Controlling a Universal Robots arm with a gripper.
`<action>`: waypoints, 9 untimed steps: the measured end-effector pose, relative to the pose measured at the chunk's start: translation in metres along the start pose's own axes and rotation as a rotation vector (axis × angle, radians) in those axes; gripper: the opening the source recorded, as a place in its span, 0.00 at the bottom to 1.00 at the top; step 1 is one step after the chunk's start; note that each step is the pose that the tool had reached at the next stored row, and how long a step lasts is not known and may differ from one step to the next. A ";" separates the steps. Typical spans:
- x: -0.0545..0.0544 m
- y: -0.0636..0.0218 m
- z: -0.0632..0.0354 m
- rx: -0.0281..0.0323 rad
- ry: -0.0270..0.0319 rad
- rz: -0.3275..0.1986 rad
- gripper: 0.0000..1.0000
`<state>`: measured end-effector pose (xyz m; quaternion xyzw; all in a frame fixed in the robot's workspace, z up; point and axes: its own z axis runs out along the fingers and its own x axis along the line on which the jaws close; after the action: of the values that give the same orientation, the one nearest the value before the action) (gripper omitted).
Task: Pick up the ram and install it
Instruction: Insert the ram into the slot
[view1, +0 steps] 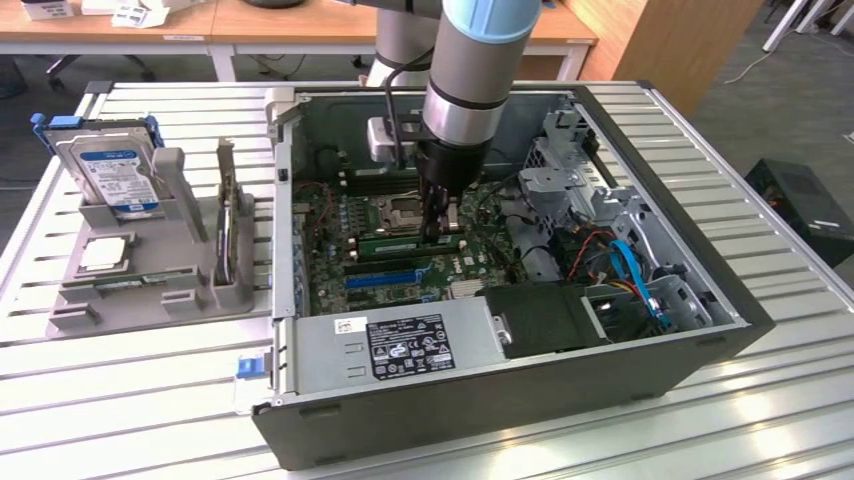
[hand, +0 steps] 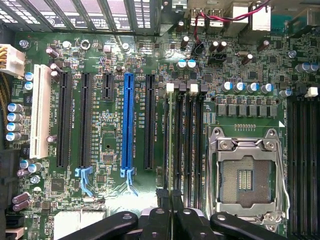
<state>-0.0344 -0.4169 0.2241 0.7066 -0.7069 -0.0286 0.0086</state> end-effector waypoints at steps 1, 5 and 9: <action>0.000 0.0000 0.0000 0.0000 0.0000 0.000 0.13; 0.000 0.0000 0.0000 0.0000 0.0000 0.000 0.13; 0.000 -0.0004 -0.0002 -0.0012 -0.0003 0.000 0.13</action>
<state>-0.0340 -0.4168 0.2244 0.7066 -0.7069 -0.0291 0.0089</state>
